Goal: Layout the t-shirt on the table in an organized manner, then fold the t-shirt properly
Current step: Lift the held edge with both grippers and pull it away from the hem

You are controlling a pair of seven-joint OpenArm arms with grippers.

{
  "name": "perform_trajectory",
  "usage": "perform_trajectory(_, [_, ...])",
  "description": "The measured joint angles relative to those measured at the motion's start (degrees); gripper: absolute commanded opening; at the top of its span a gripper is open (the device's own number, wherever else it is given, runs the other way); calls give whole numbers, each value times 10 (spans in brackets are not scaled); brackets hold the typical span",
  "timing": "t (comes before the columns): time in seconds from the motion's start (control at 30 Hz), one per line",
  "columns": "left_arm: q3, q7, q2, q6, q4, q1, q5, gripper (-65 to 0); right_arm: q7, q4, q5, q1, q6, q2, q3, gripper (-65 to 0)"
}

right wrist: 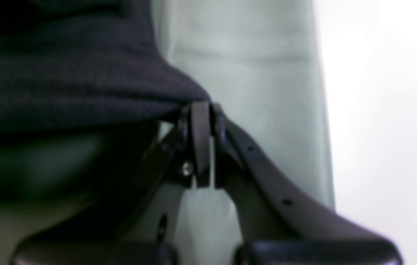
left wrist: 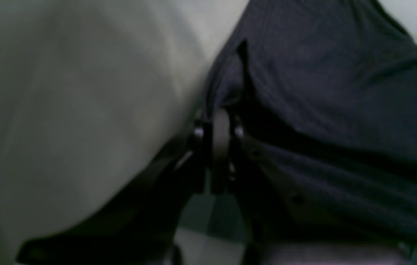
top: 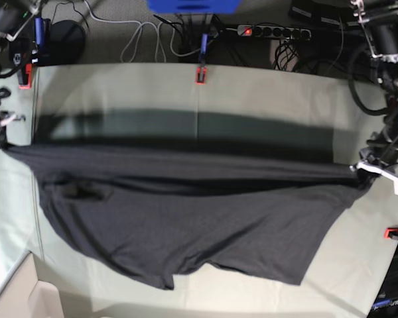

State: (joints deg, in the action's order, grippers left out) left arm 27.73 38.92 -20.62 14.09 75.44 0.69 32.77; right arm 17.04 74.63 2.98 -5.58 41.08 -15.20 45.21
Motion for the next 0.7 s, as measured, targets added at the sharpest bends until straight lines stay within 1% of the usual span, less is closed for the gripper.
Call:
perform_trajectory(0.1, [22,67,-1,-2,32,4,-2,-649,-4,56,-2,-19,0,11,3,-650])
perform_trajectory(0.2, [34,89,0,-1,56,2,-2,-649,-5,86,-3,-21,0,13,3,-650])
perform_trajectory(0.3, [34,110,0,-1,55,-2,-4,-649,15,103,-7,-31,-2,14,3,-650])
perform_trajectory(0.4, [34,136,0,-1,53,2,-6,-649,29,105,-3,-45,0,24,8,-650])
perform_trajectory(0.5, [37,144,-1,-1,53,2,-6,-649,27,117,-5,-43,1,43,44,-650])
perform_trajectory(0.7, [37,146,-3,-1,54,3,-4,-649,23,141,-9,-57,1,41,54,-650])
